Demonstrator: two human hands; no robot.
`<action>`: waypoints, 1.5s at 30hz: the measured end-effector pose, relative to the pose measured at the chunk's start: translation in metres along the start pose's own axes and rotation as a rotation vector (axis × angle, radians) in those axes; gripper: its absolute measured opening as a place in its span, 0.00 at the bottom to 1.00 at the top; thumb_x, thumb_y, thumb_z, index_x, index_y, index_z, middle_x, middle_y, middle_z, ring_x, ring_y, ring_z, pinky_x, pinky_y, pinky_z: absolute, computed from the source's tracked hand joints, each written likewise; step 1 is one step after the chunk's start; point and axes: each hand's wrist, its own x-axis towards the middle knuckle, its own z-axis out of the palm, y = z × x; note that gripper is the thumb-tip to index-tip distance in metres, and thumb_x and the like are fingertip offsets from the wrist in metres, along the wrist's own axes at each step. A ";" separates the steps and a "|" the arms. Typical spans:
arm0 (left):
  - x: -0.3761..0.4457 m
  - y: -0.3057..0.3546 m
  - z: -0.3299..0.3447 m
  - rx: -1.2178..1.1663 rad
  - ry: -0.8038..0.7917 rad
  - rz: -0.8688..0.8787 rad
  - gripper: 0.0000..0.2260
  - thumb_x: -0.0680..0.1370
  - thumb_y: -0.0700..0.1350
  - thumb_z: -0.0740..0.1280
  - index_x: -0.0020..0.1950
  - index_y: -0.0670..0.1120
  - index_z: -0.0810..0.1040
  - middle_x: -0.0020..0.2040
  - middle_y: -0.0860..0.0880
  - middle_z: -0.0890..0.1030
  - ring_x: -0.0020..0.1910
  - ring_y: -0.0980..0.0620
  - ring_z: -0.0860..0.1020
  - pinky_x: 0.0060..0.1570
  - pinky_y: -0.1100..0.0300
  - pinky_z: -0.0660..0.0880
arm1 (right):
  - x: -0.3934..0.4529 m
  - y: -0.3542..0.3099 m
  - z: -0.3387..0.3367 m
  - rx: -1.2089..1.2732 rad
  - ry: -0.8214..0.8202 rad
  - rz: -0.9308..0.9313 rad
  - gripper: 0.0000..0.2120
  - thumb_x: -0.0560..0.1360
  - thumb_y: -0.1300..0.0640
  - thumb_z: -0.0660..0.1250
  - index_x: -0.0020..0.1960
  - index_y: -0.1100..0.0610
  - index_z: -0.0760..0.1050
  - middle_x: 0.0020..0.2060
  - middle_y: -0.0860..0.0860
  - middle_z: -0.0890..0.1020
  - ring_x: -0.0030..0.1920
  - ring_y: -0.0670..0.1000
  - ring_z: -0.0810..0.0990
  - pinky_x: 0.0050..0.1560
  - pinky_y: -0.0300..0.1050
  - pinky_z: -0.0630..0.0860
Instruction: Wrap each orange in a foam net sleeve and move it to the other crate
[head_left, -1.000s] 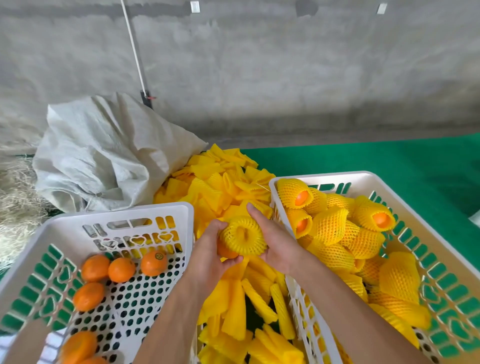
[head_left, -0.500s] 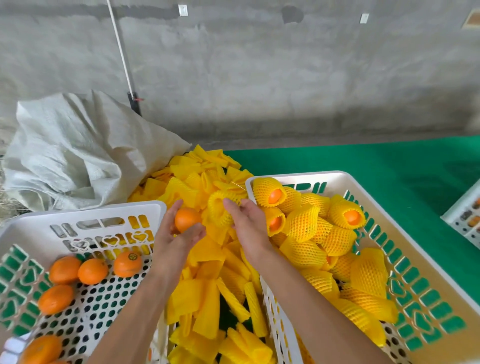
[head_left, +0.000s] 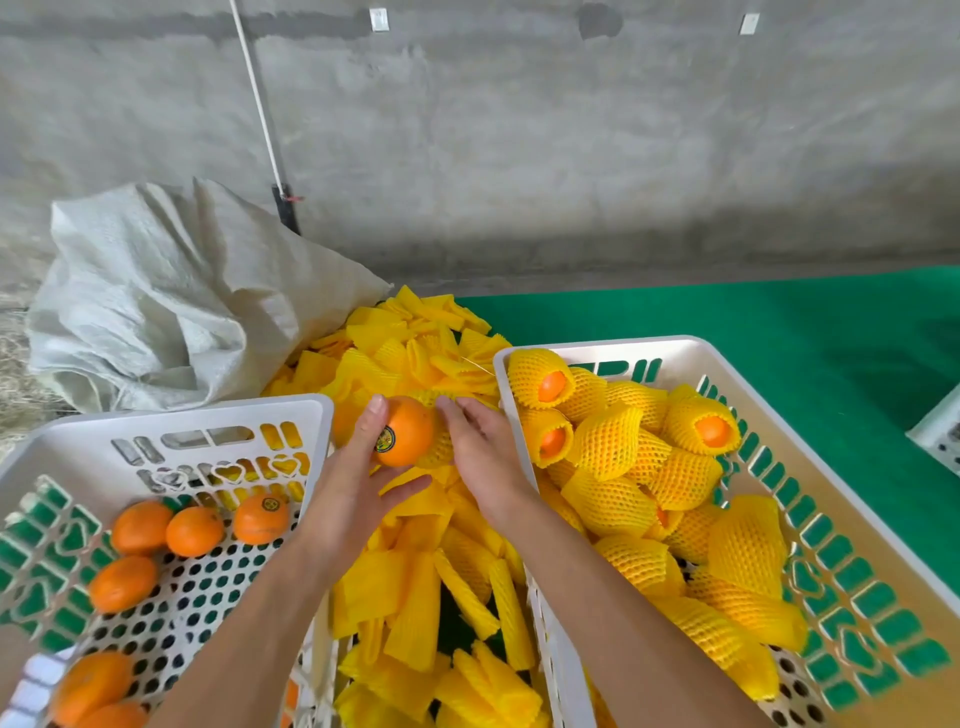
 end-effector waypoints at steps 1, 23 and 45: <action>-0.001 0.002 0.001 -0.022 0.001 -0.015 0.22 0.66 0.71 0.76 0.57 0.65 0.85 0.60 0.56 0.86 0.59 0.52 0.85 0.52 0.48 0.84 | 0.000 0.000 0.000 -0.013 -0.003 0.011 0.16 0.82 0.43 0.64 0.46 0.55 0.79 0.36 0.46 0.78 0.38 0.42 0.74 0.44 0.45 0.71; 0.004 -0.015 0.001 0.497 0.360 0.141 0.30 0.70 0.57 0.82 0.63 0.50 0.71 0.54 0.45 0.80 0.43 0.47 0.83 0.35 0.56 0.81 | -0.014 -0.004 0.003 -0.154 0.080 -0.295 0.12 0.83 0.51 0.66 0.48 0.56 0.82 0.39 0.48 0.83 0.43 0.46 0.81 0.44 0.39 0.77; 0.010 -0.019 -0.005 0.358 0.248 -0.088 0.39 0.73 0.56 0.79 0.79 0.52 0.66 0.54 0.50 0.79 0.40 0.48 0.81 0.37 0.52 0.84 | -0.015 -0.002 0.001 -0.585 0.069 -0.626 0.12 0.84 0.52 0.64 0.60 0.59 0.81 0.50 0.50 0.80 0.50 0.46 0.78 0.48 0.35 0.73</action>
